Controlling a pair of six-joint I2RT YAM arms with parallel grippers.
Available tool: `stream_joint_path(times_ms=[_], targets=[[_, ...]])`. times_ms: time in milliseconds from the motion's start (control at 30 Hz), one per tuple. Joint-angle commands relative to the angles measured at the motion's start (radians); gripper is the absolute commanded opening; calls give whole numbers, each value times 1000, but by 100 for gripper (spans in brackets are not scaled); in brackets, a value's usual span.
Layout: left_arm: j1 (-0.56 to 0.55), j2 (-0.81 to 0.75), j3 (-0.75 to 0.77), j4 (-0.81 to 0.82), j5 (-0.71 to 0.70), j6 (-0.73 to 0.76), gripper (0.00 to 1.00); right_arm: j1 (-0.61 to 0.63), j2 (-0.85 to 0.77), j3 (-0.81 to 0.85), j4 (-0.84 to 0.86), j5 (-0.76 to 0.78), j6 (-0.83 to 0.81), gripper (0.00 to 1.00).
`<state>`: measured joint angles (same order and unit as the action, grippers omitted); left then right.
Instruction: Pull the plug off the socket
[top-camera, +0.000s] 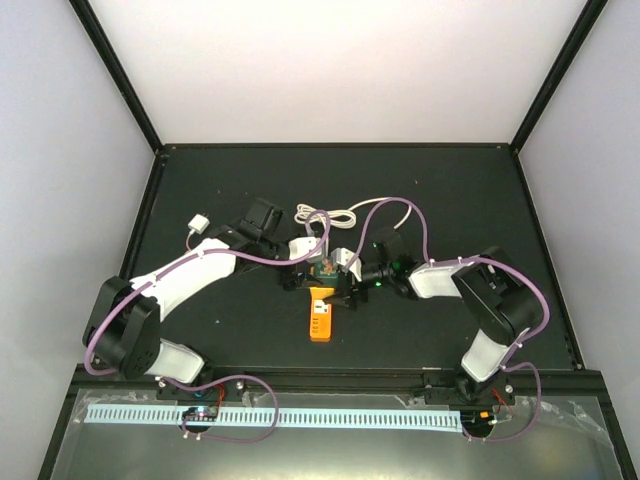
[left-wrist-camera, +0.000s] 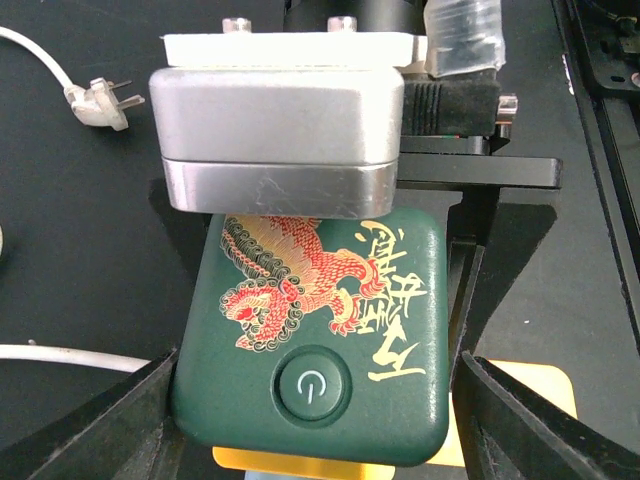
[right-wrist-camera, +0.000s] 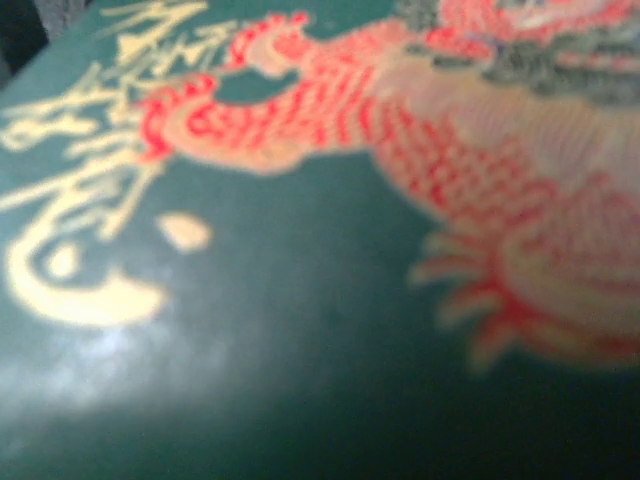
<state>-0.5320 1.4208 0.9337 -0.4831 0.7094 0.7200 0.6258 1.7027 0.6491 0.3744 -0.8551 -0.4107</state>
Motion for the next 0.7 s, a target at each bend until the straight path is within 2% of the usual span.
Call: stream_joint_path(times_ms=[0, 100, 467, 500, 600, 667], targets=[[-22, 16, 28, 15, 21, -2, 72, -1, 21, -8, 89, -21, 1, 89], [-28, 18, 30, 17, 14, 1, 68, -1, 29, -8, 100, -24, 7, 86], [-33, 9, 56, -40, 1, 5, 44, -2, 41, -9, 104, -35, 6, 68], [-34, 4, 54, -40, 2, 3, 43, -2, 42, -9, 106, -35, 7, 68], [-34, 1, 52, -37, 1, -4, 41, -3, 30, -10, 112, -34, 13, 80], [-34, 5, 50, -37, -3, 0, 40, -1, 12, -11, 114, -37, 16, 83]])
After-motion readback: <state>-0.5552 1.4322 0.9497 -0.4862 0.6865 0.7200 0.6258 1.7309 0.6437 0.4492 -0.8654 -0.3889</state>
